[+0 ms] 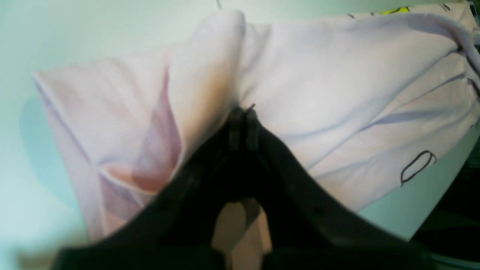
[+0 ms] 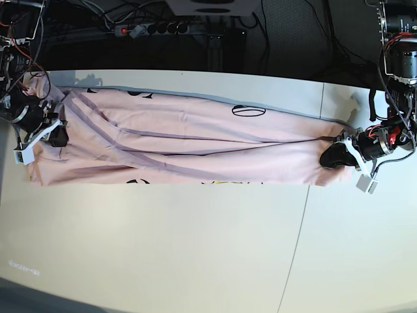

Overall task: Fold the T-shirt properly
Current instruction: 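Grasp the folded strip's ends with both grippers, then pull the strip ends apart with both grippers to straighten it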

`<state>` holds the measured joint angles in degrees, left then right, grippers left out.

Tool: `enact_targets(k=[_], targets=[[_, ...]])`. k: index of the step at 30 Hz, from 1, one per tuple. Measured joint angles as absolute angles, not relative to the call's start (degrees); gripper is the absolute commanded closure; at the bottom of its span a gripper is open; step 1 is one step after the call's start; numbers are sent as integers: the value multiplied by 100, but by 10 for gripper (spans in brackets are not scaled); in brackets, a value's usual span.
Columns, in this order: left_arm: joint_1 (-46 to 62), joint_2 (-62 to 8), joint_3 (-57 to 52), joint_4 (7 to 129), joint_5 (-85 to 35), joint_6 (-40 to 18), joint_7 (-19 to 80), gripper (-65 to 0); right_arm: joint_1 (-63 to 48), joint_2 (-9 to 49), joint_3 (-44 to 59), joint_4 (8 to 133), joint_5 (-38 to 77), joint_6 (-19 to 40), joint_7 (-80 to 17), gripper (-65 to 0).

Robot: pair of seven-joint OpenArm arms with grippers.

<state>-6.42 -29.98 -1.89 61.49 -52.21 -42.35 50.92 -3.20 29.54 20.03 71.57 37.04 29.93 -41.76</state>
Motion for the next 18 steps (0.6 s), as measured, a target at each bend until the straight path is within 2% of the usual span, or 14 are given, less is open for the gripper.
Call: enact_targets(k=[6,9,11,12,18], targets=[[-880,-3017,-189,6099,-5043,-4230,5242,0,102,2985,1343,6947,3546,2991,-4088,0],[-886,-3063,-189,6114,-5627,-4171,5675,-243,97,2985,1319,6947,3553,2991,-4047,0],[-860,-3085,-187,6195,-6027,-4167,5955,-349,97,2985,1319,6943,3524,2991,-4047,0],[-858,-3111,-183,6267,-6121,-4163,6064,-365,97,2985,1319,6938,3529,2991,-4047,0],[-832,-3474,-508,7078,-6058,-4053,6274,-366,104,2982,1319,6901,3415,2987,-4029,0]])
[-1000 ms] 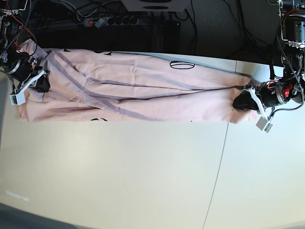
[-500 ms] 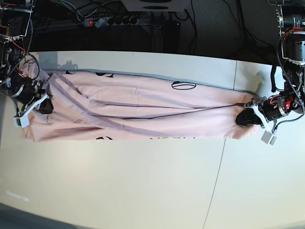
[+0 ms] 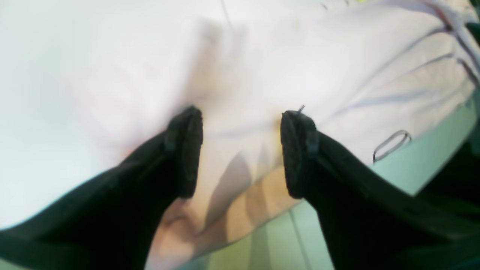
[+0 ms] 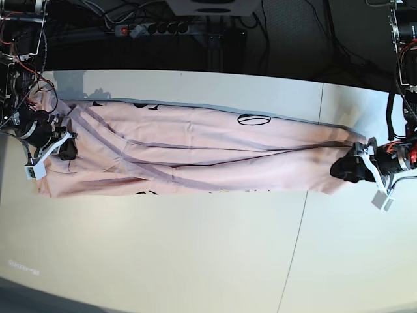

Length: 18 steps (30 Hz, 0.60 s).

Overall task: Fold the T-shirt properly
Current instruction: 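Pull the strip ends apart with both grippers to straighten it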

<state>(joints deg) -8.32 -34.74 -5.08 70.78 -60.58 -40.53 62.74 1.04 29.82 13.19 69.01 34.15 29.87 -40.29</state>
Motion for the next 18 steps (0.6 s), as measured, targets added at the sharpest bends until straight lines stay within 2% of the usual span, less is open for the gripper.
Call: enact_targets(k=[3,7,18], targets=[[-862,-3730,-834,7435,-6125,-4036,6237,-369,113,2985,1319,6840,3422,2985,-4016,0],[-843,-4023,-910,7371,-6060,-4034,6261,-437,115,2987,1319,6796,3424,2985,-4007,0],[-810,-3933,-884,5833,-6418,-4029,6176,-437,130,2987,1319,6783,3404,2987,-4029,0]])
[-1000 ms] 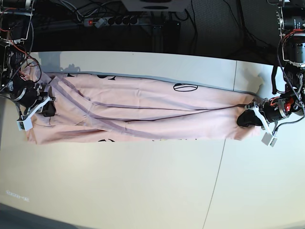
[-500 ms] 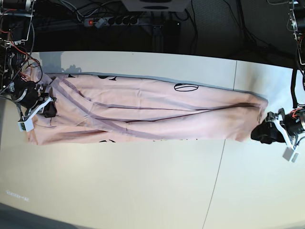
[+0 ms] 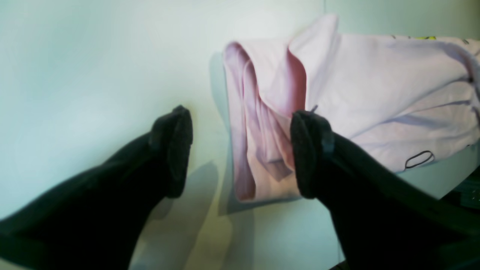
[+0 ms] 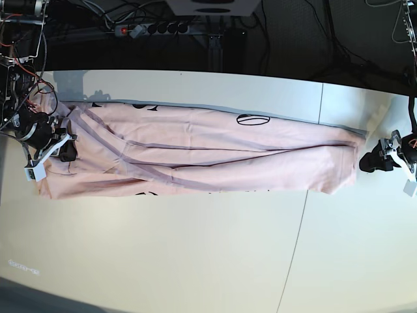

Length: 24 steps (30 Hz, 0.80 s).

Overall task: Fold the T-shirt properly
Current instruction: 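Pull the strip ends apart with both grippers to straighten it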

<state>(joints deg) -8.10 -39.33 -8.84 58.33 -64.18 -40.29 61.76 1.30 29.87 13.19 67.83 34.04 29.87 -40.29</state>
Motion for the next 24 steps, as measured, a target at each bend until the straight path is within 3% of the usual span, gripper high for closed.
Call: enact_targets(k=[8,24], targets=[[-825,-3745,-886,5843,-6873,-4025,6676,-437,130,2989,1319,6783,3409,2985,-4056,0],[-860,-3636,-456,5612,-7008,-4012,6519,-437,130,3002,1319,6781,3511,2987,-4180,0]])
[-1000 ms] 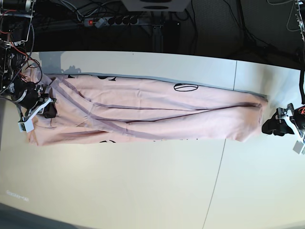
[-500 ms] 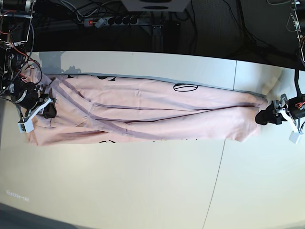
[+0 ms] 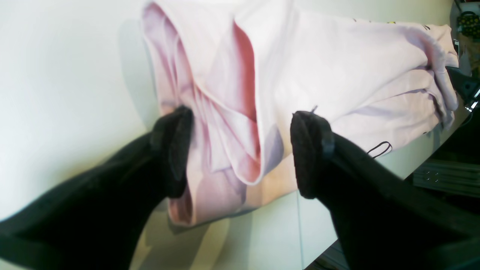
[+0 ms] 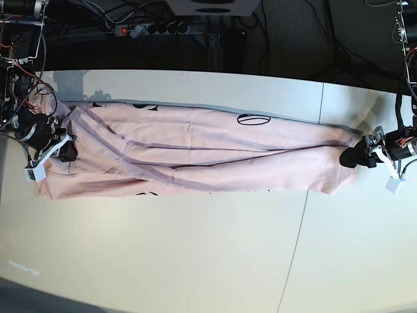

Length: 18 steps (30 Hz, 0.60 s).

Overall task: Fold the T-shirt properly
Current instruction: 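Pull the strip ends apart with both grippers to straighten it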

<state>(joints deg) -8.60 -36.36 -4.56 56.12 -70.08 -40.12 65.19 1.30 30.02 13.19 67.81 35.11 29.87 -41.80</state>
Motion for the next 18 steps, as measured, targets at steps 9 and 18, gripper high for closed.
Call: enact_targets(k=[9,18], targets=[[-908,-3385,-482,5616,-6862,-4010,6403,-436,130,3002,1319,6779,3603,2987,-4185,0],[-869,-3326,-456,5612,-6090,-4010,5728,0,130,3002,1319,6775,3621,2985,-4204,0]])
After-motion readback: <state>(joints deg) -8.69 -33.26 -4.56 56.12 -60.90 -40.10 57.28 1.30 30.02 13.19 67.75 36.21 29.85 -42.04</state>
